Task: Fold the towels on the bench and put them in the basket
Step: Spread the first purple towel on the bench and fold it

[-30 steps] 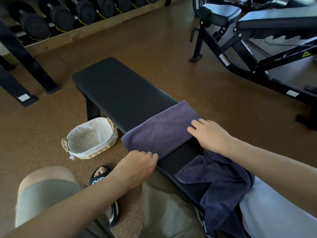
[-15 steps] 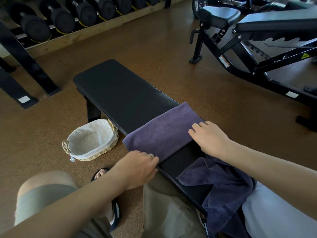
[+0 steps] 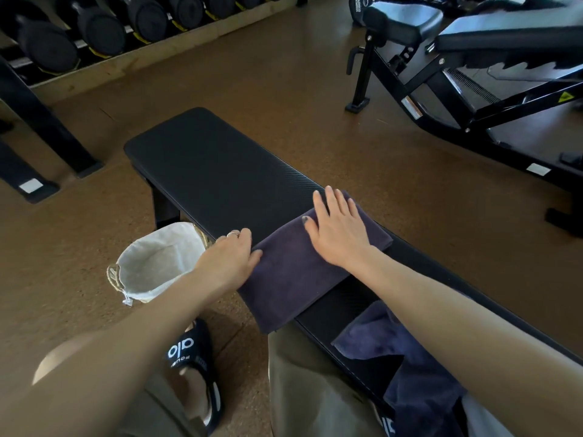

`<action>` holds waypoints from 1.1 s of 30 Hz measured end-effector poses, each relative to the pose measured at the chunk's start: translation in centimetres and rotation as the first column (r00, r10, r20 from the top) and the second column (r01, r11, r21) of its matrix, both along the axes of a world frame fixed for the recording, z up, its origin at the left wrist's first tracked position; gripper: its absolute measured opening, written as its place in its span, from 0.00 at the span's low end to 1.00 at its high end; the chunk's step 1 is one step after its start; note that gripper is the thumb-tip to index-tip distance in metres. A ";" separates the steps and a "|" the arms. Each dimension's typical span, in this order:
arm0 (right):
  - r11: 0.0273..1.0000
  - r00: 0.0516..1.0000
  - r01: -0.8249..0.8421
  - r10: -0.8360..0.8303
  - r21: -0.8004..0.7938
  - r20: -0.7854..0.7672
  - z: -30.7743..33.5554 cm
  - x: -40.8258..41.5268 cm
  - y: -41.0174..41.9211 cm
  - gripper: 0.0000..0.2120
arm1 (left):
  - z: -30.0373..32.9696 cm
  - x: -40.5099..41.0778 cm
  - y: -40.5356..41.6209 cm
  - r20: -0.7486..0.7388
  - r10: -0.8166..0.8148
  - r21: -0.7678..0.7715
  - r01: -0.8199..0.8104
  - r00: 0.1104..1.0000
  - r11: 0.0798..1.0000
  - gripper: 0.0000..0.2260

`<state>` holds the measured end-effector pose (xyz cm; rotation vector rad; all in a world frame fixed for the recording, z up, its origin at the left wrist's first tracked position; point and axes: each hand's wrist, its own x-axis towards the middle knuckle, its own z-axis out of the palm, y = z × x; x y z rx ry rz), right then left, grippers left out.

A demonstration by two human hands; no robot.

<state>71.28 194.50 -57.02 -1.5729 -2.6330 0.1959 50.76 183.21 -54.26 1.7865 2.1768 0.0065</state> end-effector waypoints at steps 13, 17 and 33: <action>0.970 0.976 0.216 -0.216 -0.113 0.010 -0.5 2.1 2.5 0.32 | 0.2 -2.8 0.6 0.262 0.068 -0.154 -0.028 0.963 0.988 0.12; 0.966 0.960 0.250 -0.256 -0.060 -0.113 0.3 3.1 2.8 0.27 | 1.0 -3.2 0.2 0.410 0.166 -0.154 -0.111 0.897 0.982 0.09; 0.973 0.861 0.147 -0.214 -0.177 -0.462 1.7 -2.4 7.6 0.13 | 1.4 -3.1 -2.1 0.681 0.423 -0.380 -0.206 0.597 0.902 0.07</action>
